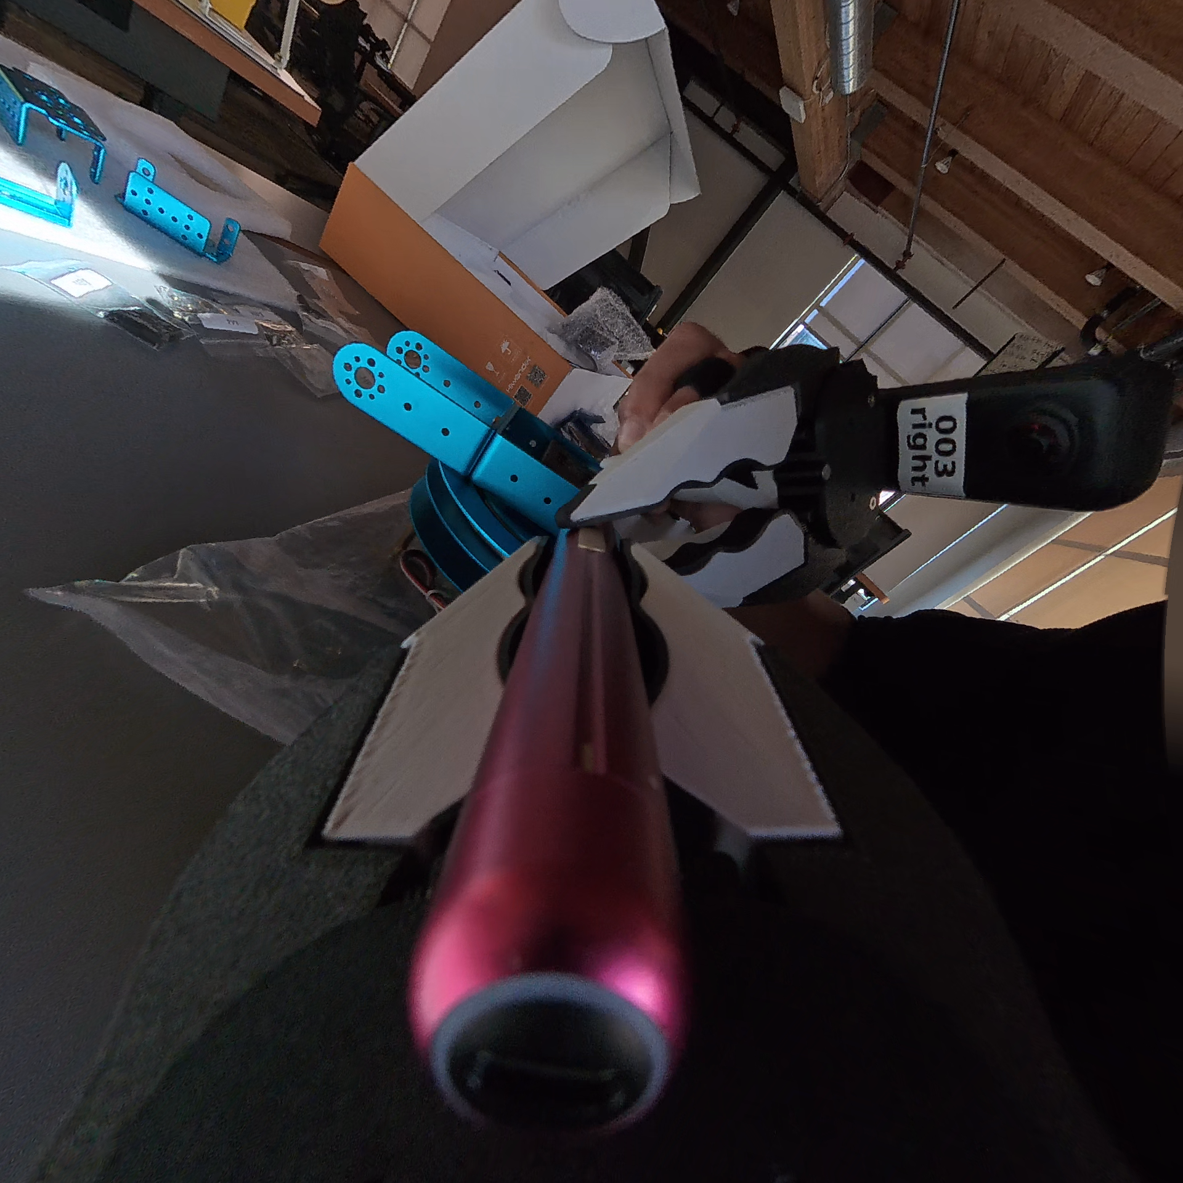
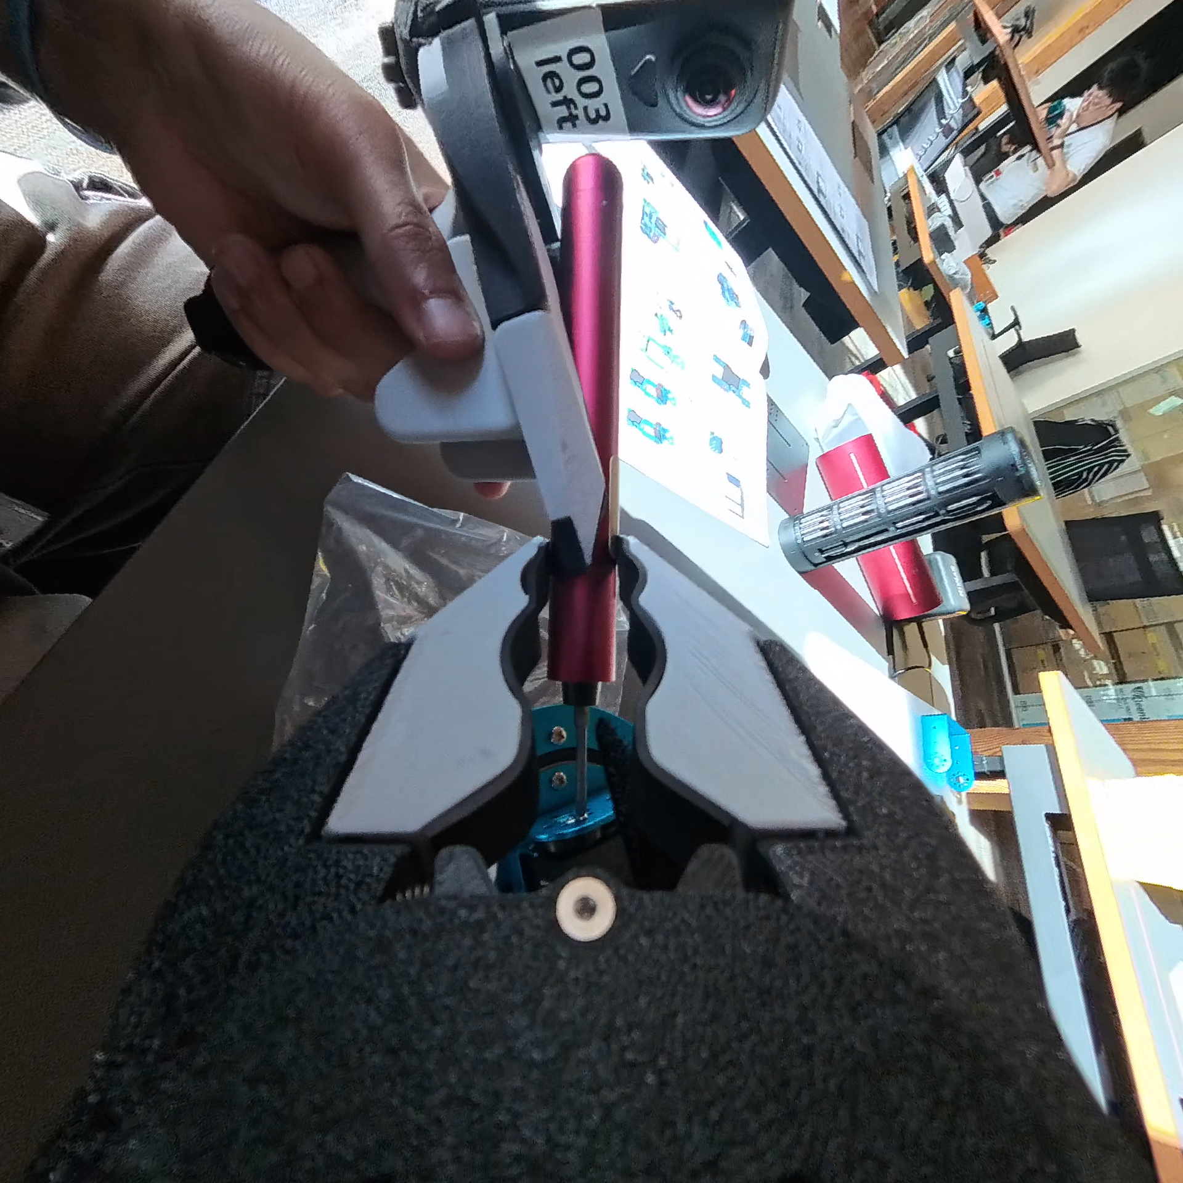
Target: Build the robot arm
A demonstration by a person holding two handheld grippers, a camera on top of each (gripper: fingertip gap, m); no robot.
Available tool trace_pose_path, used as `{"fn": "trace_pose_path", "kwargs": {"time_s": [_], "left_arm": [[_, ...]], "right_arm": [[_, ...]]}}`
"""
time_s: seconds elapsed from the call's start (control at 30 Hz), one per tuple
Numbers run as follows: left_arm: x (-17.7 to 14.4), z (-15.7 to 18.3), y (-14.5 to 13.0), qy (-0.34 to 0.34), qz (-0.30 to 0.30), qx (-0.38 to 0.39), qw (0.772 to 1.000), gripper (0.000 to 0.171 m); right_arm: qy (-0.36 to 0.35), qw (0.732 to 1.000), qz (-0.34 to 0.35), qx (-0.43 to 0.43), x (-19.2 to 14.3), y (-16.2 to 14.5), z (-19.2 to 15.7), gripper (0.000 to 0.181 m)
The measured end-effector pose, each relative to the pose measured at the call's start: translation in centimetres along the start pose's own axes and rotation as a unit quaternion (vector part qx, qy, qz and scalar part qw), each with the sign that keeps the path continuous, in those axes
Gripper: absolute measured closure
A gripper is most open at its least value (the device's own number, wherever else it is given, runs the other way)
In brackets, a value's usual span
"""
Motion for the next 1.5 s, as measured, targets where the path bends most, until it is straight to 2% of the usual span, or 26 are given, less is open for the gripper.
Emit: {"fn": "trace_pose_path", "kwargs": {"time_s": [0.3, 0.63, 1.13, 1.27, 1.5], "left_arm": [[0.00, -0.09, -0.12, 0.001, 0.002, -0.024, 1.000, 0.150], [-0.07, -0.20, -0.13, 0.003, 0.003, -0.031, 1.000, 0.151], [-0.20, -0.33, -0.33, 0.016, 0.018, -0.056, 0.998, 0.150], [-0.24, -0.38, -0.52, 0.015, 0.021, -0.074, 0.997, 0.151], [-0.21, -0.40, -0.82, 0.017, 0.033, -0.100, 0.994, 0.151]], "right_arm": [[-0.045, 0.998, -0.011, -0.053, 0.01, 0.02, -0.12, 0.162], [-0.011, 1.000, 0.008, 0.000, 0.10, -0.05, -0.10, 0.162], [-0.018, 0.999, -0.011, -0.030, 0.24, -0.07, -0.30, 0.163], [0.002, 1.000, 0.000, 0.005, 0.38, -0.10, -0.47, 0.162], [0.005, 1.000, -0.009, 0.000, 0.43, -0.19, -0.75, 0.162]]}}
Point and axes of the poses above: each gripper's, where its closed fingertips meet, x out along the fingers, y out of its top, z = x × y across the jaws, the point moved 1 cm from there along -x, back along the fingers, and after that the axes turned 13 degrees about y, right-handed, at the moved point
